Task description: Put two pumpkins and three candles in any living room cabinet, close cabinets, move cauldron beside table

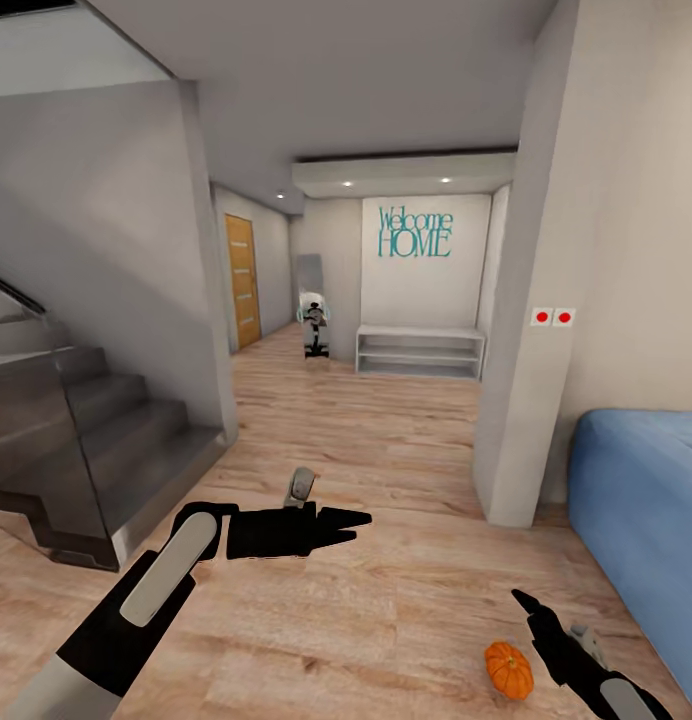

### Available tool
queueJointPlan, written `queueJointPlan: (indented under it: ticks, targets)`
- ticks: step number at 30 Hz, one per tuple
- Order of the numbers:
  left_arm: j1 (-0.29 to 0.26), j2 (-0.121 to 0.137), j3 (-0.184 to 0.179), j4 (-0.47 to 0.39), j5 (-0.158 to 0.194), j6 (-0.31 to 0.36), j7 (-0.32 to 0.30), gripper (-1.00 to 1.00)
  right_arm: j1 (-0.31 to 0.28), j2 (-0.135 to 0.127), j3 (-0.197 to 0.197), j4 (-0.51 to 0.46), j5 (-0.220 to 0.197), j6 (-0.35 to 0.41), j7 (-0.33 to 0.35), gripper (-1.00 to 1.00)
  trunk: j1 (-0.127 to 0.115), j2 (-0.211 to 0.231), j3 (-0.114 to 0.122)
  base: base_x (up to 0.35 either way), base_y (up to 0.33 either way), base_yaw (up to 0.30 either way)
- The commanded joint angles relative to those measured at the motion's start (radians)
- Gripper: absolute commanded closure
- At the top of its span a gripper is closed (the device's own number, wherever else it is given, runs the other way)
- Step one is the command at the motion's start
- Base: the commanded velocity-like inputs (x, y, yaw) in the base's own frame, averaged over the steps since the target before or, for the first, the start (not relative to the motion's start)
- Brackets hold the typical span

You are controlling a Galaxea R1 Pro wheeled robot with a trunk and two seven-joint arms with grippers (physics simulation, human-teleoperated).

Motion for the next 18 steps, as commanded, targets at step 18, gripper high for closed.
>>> queueJointPlan:
  ticks: [18]
  targets:
    - [-0.001,0.010,-0.002,-0.038,-0.015,0.000,-0.036,-1.00,-0.001,-0.030,-0.006,0.005,-0.008,0.090,-0.095,-1.00,0.001,-0.001,-0.001,0.131,0.000,0.000]
